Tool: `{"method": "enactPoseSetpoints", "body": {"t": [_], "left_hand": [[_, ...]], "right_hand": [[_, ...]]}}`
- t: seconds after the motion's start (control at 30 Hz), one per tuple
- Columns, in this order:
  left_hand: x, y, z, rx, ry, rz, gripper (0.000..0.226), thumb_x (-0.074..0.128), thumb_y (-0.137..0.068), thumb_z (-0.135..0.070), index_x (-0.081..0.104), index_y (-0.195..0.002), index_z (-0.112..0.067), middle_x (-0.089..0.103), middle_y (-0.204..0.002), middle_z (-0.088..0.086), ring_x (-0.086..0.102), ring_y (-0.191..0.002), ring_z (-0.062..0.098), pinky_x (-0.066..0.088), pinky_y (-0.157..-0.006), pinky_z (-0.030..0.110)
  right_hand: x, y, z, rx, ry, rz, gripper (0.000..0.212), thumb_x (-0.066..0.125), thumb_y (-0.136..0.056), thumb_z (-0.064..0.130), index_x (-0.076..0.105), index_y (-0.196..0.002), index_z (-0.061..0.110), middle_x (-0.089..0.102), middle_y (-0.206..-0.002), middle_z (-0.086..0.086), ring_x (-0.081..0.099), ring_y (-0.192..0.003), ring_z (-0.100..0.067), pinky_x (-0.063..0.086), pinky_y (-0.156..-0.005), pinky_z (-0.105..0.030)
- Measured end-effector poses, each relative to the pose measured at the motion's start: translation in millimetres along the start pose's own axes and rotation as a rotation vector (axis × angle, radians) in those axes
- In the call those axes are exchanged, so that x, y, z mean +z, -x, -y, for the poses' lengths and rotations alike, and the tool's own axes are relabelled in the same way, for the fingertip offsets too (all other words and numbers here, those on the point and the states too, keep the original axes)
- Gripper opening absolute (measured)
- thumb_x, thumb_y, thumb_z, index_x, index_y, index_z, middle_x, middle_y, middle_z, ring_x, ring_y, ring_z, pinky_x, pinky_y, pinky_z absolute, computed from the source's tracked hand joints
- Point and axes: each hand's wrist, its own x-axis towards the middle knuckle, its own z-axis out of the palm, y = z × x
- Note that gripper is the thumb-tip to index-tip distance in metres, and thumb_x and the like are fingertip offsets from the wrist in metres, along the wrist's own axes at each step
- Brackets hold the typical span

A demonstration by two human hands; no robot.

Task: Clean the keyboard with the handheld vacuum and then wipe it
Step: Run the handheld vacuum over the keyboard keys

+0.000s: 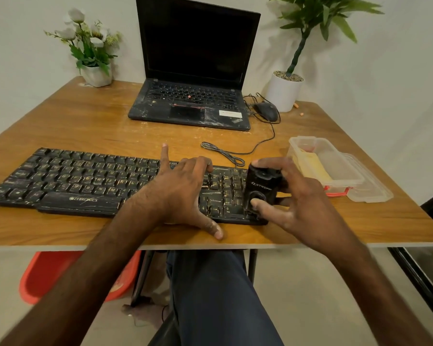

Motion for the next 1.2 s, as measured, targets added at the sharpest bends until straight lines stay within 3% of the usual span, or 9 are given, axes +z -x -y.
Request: {"method": "enactPoseSetpoints", "body": {"t": [0.1, 0.23, 0.4, 0.63, 0.8, 0.93, 1.07, 1.2], "left_hand": [[0.1, -1.2, -0.9, -0.006, -0.015, 0.004, 0.137, 0.043, -0.035, -0.103, 0.01, -0.139, -0.021, 0.033, -0.154, 0.002, 0.026, -0.148, 0.019, -0.018, -0.112, 0.068], [1.6, -1.7, 1.6, -0.009, -0.037, 0.002, 0.141, 0.041, -0.034, -0.105, 0.005, -0.141, -0.021, 0.029, -0.158, 0.003, 0.024, -0.149, 0.019, -0.019, -0.112, 0.069], [2.1, -0.8, 1.7, 0.006, 0.013, -0.014, 0.131, 0.048, -0.036, -0.103, 0.012, -0.134, -0.024, 0.034, -0.153, 0.0, 0.027, -0.147, 0.017, -0.019, -0.112, 0.068], [-1.5, -1.2, -0.9, 0.001, -0.039, 0.002, 0.137, 0.049, -0.039, -0.102, 0.009, -0.141, -0.02, 0.031, -0.155, 0.001, 0.026, -0.148, 0.018, -0.019, -0.112, 0.069], [-1.7, 0.8, -0.9, -0.023, 0.011, 0.023, 0.137, 0.052, -0.038, -0.1, 0.013, -0.142, -0.019, 0.033, -0.153, 0.0, 0.025, -0.147, 0.018, -0.02, -0.112, 0.068], [-3.2, 0.7, -2.8, -0.029, 0.033, 0.035, 0.135, 0.055, -0.038, -0.098, 0.016, -0.141, -0.02, 0.034, -0.153, 0.0, 0.025, -0.147, 0.018, -0.019, -0.113, 0.067], [-6.7, -0.1, -5.0, -0.033, 0.03, 0.053, 0.134, 0.057, -0.039, -0.097, 0.016, -0.141, -0.02, 0.034, -0.153, 0.001, 0.025, -0.148, 0.019, -0.018, -0.113, 0.068], [-7.4, 0.6, -5.5, -0.042, 0.03, 0.057, 0.134, 0.061, -0.042, -0.094, 0.014, -0.143, -0.02, 0.031, -0.156, 0.002, 0.022, -0.149, 0.019, -0.019, -0.113, 0.067]], "right_hand": [[11.5, -7.9, 7.8, -0.024, -0.016, 0.034, 0.059, 0.073, -0.087, 0.022, 0.039, -0.13, 0.044, 0.051, -0.116, 0.024, 0.056, -0.11, 0.0, 0.058, -0.078, -0.024], [25.3, -16.2, 13.2, -0.074, -0.015, 0.05, 0.059, 0.072, -0.087, 0.022, 0.039, -0.133, 0.041, 0.056, -0.116, 0.013, 0.061, -0.105, -0.007, 0.058, -0.078, -0.028], [-1.9, -0.8, 7.9, -0.033, 0.017, 0.1, 0.059, 0.072, -0.086, 0.028, 0.039, -0.129, 0.048, 0.049, -0.12, 0.027, 0.056, -0.112, -0.001, 0.058, -0.08, -0.027], [31.4, -6.6, 15.4, -0.103, -0.053, 0.048, 0.061, 0.073, -0.087, 0.02, 0.039, -0.133, 0.042, 0.058, -0.119, 0.006, 0.063, -0.104, -0.011, 0.059, -0.074, -0.031], [-0.5, -1.4, -11.1, 0.026, -0.029, -0.14, 0.061, 0.076, -0.083, 0.016, 0.043, -0.127, 0.043, 0.055, -0.116, 0.024, 0.062, -0.104, 0.0, 0.061, -0.072, -0.026], [-1.8, 20.5, -11.3, 0.009, -0.14, -0.115, 0.061, 0.078, -0.081, 0.012, 0.046, -0.126, 0.039, 0.055, -0.118, 0.019, 0.063, -0.106, -0.006, 0.058, -0.069, -0.02], [-4.1, 17.3, -14.8, -0.013, 0.021, -0.143, 0.062, 0.076, -0.083, 0.014, 0.042, -0.127, 0.041, 0.052, -0.111, 0.031, 0.059, -0.104, 0.01, 0.054, -0.073, -0.012], [-9.5, 17.0, -20.7, 0.04, -0.167, -0.146, 0.061, 0.079, -0.08, 0.012, 0.047, -0.125, 0.036, 0.057, -0.115, 0.021, 0.065, -0.104, -0.006, 0.06, -0.069, -0.024]]}}
